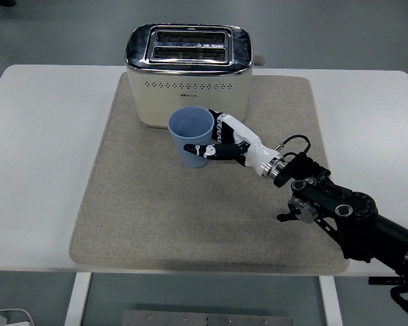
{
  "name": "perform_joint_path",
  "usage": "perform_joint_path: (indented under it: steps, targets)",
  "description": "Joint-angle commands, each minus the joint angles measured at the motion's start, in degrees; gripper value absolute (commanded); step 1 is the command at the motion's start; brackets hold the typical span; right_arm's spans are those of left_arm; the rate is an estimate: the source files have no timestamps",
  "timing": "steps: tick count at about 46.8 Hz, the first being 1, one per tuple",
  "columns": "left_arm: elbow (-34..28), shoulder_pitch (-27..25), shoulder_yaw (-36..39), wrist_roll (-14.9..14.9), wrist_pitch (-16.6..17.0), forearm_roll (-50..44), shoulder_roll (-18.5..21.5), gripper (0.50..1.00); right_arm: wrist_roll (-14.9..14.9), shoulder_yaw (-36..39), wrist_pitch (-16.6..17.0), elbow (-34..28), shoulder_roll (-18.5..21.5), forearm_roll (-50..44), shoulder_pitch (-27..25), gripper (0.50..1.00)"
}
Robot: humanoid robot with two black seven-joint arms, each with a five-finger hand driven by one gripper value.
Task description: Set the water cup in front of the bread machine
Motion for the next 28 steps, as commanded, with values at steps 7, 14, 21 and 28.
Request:
perform_joint_path:
  steps: [7,14,21,28]
  targets:
    - [-0.4,0.0,0.0,0.0,0.0,0.0,0.0,1.000,0.1,0.2,-0.9,-0.4,0.0,0.0,-0.1,0.556]
    - [-0.4,0.0,0.0,0.0,0.0,-0.1,0.0,1.000,0.1,0.2,-1.3,-0.4,0.0,0.1,-0.2,0.562]
    - [-0.4,0.0,0.0,0.0,0.0,0.0,0.0,1.000,0.2,0.3,-2.1,-0.3,0.0,0.6,-0.5,0.590]
    - [-0.4,0.0,0.0,0.0,0.0,0.0,0.0,1.000,0.3,0.3,-2.7,0.0,0.0,0.8,-1.5,0.697]
